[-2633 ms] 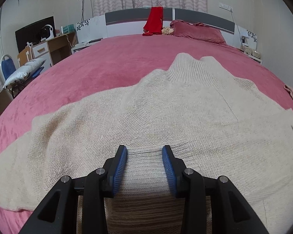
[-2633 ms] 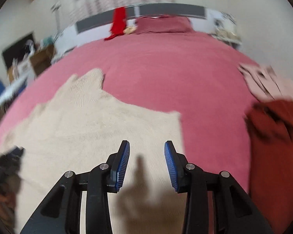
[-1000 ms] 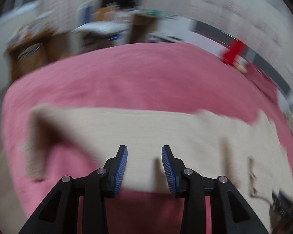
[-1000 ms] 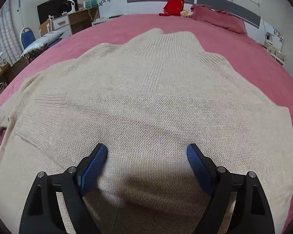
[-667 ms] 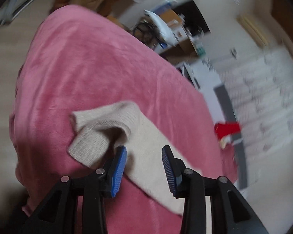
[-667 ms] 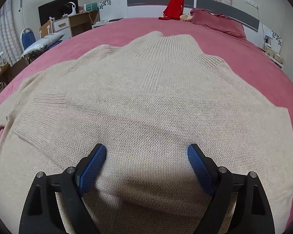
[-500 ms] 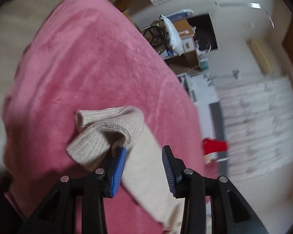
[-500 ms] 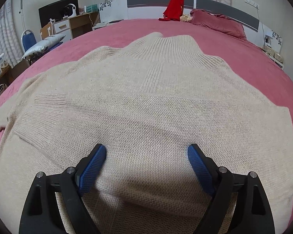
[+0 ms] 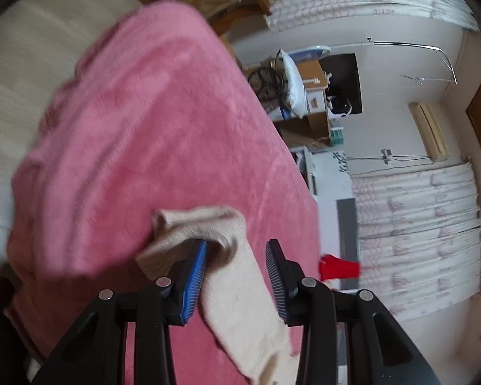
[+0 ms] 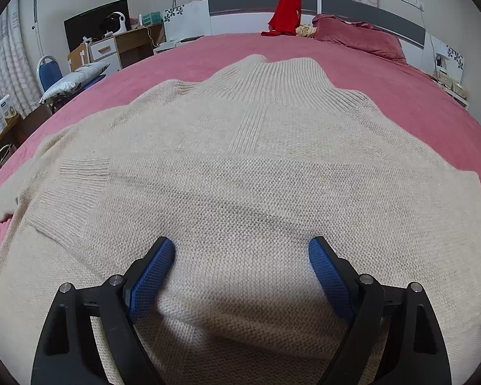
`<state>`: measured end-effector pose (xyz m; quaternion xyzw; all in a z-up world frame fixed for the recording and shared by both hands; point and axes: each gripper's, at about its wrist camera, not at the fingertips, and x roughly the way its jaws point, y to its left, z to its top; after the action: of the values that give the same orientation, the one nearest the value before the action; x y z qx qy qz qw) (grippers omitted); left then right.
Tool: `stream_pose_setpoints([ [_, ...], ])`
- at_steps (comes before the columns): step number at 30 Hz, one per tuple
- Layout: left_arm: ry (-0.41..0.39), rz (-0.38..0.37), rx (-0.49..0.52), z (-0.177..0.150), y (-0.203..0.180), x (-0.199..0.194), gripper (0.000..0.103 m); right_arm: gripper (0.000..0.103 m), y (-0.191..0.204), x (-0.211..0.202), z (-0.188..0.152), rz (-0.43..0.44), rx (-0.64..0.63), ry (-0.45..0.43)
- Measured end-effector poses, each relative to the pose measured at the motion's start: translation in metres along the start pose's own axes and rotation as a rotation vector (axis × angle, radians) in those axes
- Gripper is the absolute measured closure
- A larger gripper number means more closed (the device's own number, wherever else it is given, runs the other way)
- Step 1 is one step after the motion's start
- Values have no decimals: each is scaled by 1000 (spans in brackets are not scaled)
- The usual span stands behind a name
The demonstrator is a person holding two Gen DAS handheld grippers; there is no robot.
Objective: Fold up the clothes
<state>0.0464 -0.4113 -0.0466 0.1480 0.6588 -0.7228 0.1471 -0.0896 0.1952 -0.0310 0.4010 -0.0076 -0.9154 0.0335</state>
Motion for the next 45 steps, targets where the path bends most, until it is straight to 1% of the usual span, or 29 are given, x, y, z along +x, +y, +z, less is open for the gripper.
stream_pose_setpoints([
  [2,35,-24,-32,-1,1,12,66,15,0,1,2,-1,-2,1],
  [5,10,-39,-132,4,14,20,66,15,0,2,3,-1,-3,1],
  [7,-6,-49,-198,6,23,26,68,15,1,1,3,-3,-4,2],
  [8,-25,-51,-200,9,26,25,72,15,1,1,3,-4,-4,2],
  [9,-45,-52,-201,11,28,24,86,15,1,1,3,-5,-5,2],
  [10,-69,-35,-167,12,27,21,98,15,1,1,2,-6,-5,2],
  [11,-97,-19,-114,13,21,17,101,15,2,1,2,-6,-5,2],
  [13,-141,-15,8,11,2,13,99,15,2,1,2,-6,-6,1],
  [16,-194,-23,212,-1,-35,5,99,15,2,0,1,-5,-6,1],
  [17,-203,-41,272,-8,-49,4,99,15,2,0,1,-5,-6,1],
  [20,-196,-105,466,-44,-99,4,99,15,2,0,2,-5,-6,2],
  [22,-167,-146,635,-88,-141,8,99,15,1,1,2,-5,-6,3],
  [23,-147,-160,682,-104,-153,11,99,15,1,1,3,-2,-2,7],
  [27,58,-235,937,-209,-227,46,99,15,-1,-1,6,13,13,24],
  [28,104,-257,992,-236,-240,53,99,15,-4,-5,9,21,35,39],
  [29,151,-278,1048,-264,-254,61,99,16,-12,-15,12,47,99,35],
  [31,245,-303,1188,-327,-278,71,99,16,-32,-36,12,109,233,-9],
  [33,333,-339,1327,-391,-287,78,99,16,-60,-54,4,117,369,-12],
  [34,378,-356,1397,-423,-291,82,98,16,-76,-60,-2,106,423,-3],
  [35,437,-351,1470,-452,-287,83,97,16,-91,-66,-9,89,469,3],
  [36,500,-326,1560,-481,-277,92,94,16,-106,-73,-19,76,508,6],
  [37,557,-282,1639,-502,-264,99,94,16,-121,-79,-30,64,546,8],
  [39,653,-122,1773,-533,-230,115,94,16,-143,-88,-45,62,590,20],
  [41,718,-76,1764,-531,-206,114,94,16,-156,-97,-57,103,612,19],
  [43,741,-94,1682,-503,-195,105,94,16,-156,-102,-58,143,599,-8],
  [45,748,-116,1596,-471,-189,95,90,16,-151,-102,-54,204,577,-26],
])
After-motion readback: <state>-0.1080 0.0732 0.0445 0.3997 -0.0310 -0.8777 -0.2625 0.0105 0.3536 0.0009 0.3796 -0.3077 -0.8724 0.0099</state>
